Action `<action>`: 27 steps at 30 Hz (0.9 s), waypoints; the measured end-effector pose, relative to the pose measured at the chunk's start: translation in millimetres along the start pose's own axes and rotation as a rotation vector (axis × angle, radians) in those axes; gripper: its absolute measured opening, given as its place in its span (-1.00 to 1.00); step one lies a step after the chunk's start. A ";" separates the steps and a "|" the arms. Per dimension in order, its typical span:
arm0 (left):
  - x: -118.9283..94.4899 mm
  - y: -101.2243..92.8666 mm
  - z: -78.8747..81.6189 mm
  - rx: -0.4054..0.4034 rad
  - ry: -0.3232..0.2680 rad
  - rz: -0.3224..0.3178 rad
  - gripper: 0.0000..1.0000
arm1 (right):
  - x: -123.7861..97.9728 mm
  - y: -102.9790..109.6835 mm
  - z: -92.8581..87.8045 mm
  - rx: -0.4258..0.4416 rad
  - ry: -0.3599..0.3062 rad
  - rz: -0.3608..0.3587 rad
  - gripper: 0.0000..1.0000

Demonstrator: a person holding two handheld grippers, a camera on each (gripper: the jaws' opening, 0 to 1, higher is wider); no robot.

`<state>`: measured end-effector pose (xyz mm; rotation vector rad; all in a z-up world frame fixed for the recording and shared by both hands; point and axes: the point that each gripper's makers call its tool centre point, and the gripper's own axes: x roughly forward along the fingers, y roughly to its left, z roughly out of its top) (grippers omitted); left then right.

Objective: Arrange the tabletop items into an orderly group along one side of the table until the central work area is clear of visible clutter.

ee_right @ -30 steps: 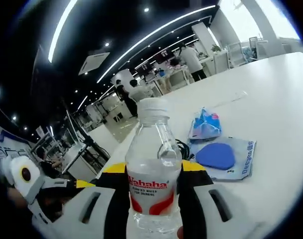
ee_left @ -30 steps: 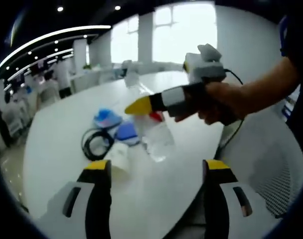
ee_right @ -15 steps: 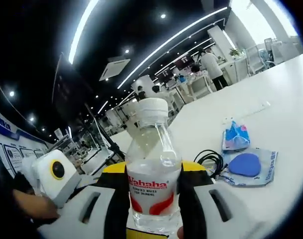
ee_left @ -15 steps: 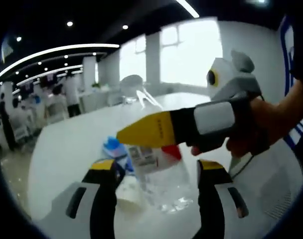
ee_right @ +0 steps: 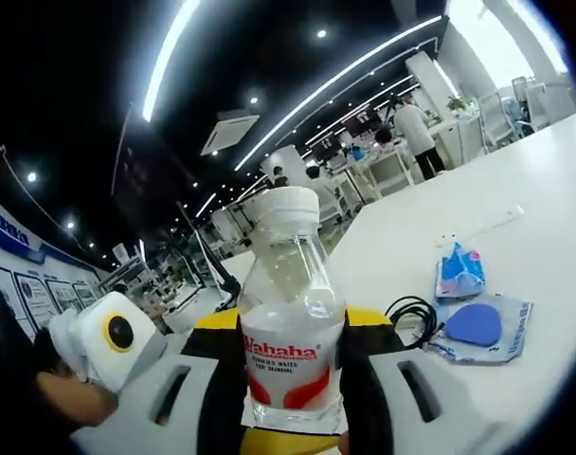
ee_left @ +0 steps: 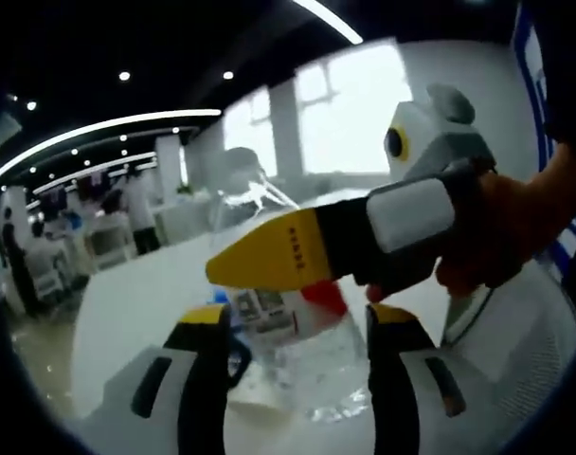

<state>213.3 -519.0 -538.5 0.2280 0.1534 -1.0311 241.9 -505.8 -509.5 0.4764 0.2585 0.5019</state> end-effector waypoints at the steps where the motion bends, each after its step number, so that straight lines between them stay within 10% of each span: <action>1: -0.1 -0.3 1.0 0.006 -0.002 0.001 0.09 | -0.6 1.8 1.2 -0.019 -0.002 0.006 -0.27; 27: 9.6 6.6 18.9 0.037 -0.046 0.063 0.00 | -6.5 8.9 16.5 -0.059 0.009 0.027 -0.27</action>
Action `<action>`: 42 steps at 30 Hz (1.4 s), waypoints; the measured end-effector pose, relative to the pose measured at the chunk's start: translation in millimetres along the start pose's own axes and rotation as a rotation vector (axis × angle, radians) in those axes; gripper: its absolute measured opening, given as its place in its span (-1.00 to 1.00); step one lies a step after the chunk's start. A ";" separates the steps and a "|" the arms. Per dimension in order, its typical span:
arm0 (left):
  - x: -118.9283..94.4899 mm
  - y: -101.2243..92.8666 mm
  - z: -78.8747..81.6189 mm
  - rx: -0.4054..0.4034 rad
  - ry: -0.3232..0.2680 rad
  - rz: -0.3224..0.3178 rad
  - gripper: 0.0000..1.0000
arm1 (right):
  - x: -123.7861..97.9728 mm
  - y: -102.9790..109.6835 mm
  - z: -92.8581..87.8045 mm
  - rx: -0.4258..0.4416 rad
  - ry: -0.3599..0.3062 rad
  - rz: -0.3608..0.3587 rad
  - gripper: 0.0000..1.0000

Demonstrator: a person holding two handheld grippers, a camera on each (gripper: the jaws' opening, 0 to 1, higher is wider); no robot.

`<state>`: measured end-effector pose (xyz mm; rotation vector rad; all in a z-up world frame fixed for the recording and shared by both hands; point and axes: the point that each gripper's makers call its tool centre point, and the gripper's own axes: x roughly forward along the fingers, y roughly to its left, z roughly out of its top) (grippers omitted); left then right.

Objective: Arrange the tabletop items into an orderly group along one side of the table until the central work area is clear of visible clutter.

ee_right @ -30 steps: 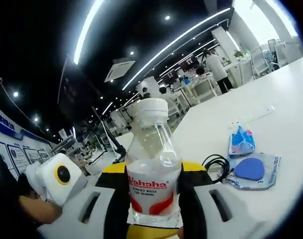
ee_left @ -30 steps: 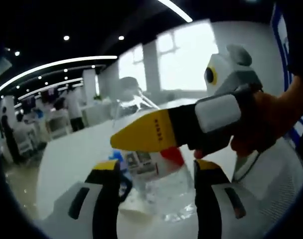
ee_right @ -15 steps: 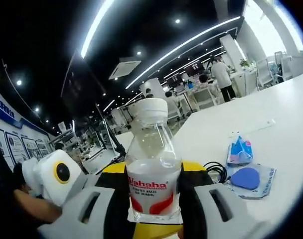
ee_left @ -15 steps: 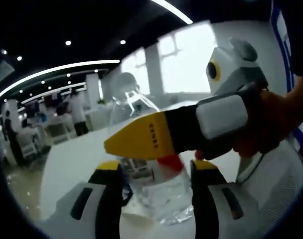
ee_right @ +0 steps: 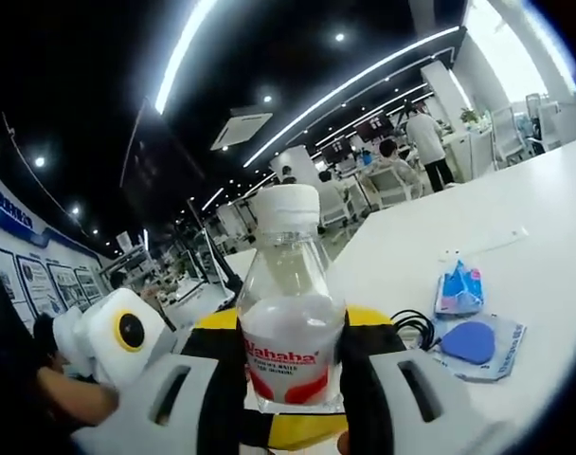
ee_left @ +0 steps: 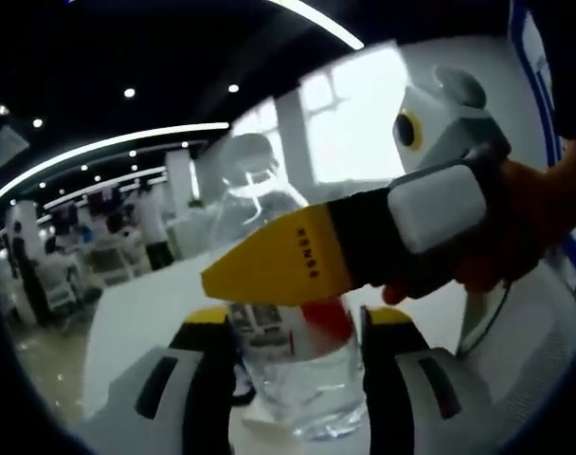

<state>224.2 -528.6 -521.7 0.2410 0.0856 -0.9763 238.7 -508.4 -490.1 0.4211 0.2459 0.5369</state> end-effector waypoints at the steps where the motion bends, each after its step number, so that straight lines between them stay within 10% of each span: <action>1: 0.2 -0.3 0.3 -0.001 -0.001 -0.002 -0.01 | -0.8 0.2 -0.3 0.001 0.005 0.002 -0.27; 30: -12.3 -1.3 -1.6 0.109 -0.001 0.109 -0.14 | -6.8 11.9 -10.0 0.028 0.126 -0.023 -0.19; 42: -14.1 -10.0 4.4 0.084 0.006 -0.050 -0.06 | -13.4 17.5 -12.7 -0.011 0.162 -0.014 -0.23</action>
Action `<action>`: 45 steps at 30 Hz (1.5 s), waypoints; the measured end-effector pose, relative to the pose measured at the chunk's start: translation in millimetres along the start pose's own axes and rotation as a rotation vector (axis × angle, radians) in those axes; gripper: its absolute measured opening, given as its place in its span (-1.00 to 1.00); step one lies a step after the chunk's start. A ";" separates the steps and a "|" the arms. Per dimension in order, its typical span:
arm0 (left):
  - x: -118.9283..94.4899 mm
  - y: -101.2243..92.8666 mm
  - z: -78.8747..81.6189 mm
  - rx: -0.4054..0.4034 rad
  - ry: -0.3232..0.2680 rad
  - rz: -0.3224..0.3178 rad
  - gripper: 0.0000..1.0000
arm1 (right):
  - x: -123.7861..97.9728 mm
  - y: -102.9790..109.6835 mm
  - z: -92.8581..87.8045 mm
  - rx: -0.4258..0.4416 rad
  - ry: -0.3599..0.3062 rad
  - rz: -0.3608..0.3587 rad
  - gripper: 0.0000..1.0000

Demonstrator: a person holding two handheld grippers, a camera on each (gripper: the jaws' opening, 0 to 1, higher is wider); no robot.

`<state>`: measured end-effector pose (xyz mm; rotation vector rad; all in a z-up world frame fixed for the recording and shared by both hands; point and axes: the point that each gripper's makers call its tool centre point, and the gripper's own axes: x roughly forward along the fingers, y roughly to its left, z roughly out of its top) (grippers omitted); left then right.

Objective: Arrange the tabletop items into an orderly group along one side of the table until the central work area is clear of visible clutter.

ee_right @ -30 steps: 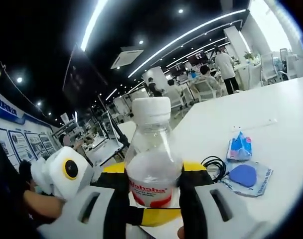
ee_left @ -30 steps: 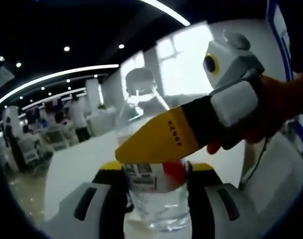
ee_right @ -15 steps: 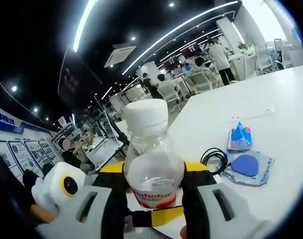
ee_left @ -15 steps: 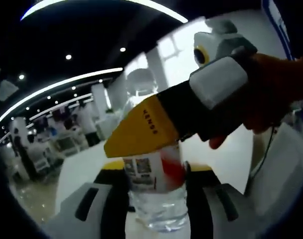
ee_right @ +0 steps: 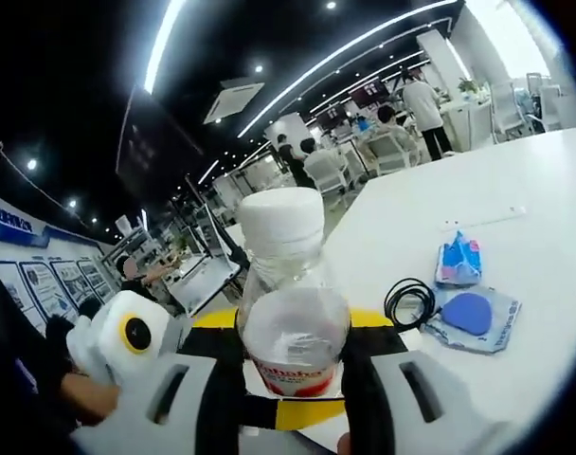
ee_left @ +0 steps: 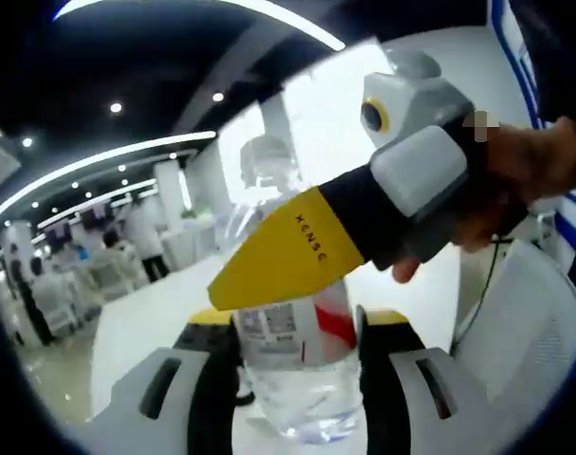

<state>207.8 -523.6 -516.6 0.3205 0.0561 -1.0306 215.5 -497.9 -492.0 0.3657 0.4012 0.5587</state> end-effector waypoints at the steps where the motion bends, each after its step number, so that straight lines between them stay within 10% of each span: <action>1: 0.2 0.2 0.1 0.007 0.004 -0.002 -0.05 | 0.1 1.8 0.5 -0.014 -0.001 -0.002 -0.23; 14: -3.6 1.0 0.7 -0.007 0.085 -0.083 -0.03 | 3.8 7.3 -0.7 -0.041 0.026 0.012 -0.23; 21: -6.6 -3.6 -0.8 -0.179 0.102 -0.204 -0.11 | 4.5 6.9 -6.4 -0.041 0.051 0.017 -0.23; 45: -8.2 0.1 0.0 -0.279 0.053 -0.181 -0.32 | -8.4 3.6 8.8 0.150 -0.040 0.073 0.11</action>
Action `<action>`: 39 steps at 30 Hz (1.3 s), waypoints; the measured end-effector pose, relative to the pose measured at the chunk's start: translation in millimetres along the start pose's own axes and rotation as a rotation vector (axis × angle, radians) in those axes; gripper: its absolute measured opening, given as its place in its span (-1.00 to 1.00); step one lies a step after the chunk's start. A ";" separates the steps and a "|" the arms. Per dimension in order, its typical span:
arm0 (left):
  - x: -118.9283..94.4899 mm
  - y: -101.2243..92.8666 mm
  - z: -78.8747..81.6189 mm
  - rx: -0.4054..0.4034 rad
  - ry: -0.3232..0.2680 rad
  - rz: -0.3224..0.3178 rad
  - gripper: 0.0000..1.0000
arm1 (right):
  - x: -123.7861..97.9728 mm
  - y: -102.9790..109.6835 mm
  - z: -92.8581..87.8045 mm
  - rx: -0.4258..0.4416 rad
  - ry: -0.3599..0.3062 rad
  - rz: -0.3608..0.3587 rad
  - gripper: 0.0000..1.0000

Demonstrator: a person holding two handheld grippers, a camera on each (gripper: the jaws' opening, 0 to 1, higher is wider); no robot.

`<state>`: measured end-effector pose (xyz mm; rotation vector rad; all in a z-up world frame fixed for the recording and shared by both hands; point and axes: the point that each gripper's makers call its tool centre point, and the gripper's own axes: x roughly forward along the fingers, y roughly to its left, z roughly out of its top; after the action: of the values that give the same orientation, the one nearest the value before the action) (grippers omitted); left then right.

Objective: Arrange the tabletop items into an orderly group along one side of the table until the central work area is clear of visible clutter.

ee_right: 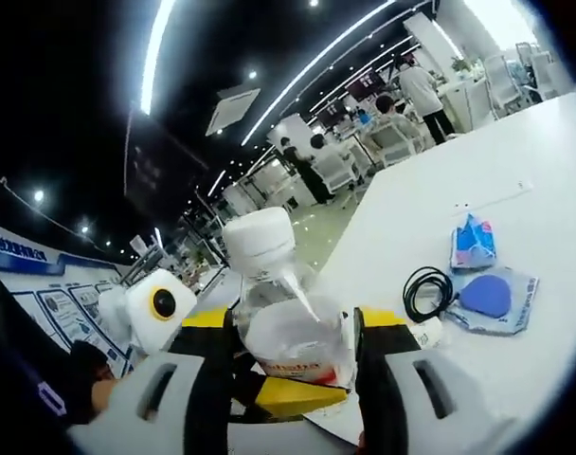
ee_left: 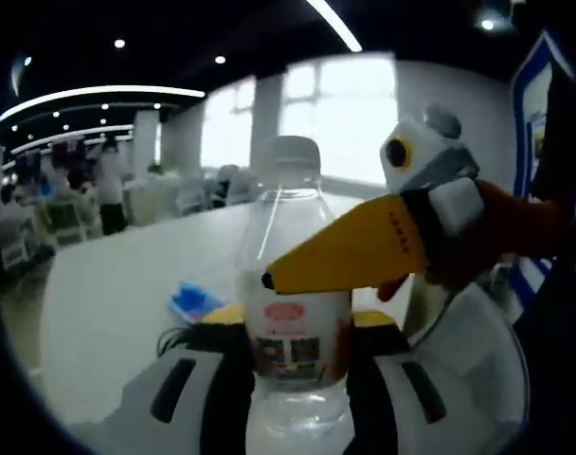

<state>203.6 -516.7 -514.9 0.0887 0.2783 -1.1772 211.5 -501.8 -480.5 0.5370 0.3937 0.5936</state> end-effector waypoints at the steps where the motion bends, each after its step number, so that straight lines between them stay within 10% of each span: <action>1: -0.3 1.3 -1.1 -0.004 0.000 0.002 -0.32 | -1.8 0.1 2.0 0.004 -0.007 0.000 0.15; 20: -3.4 48.6 -28.1 -0.011 -0.018 0.089 -0.28 | -40.3 -27.6 3.0 -0.298 -0.049 -0.146 0.97; 39: 1.9 126.6 -71.0 -0.056 -0.013 0.191 -0.25 | -93.5 -74.6 -27.7 -0.430 0.006 -0.349 1.00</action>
<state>308.8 -454.7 -593.4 0.0573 0.2846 -0.9794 157.7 -601.8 -527.5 0.0496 0.3422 0.3270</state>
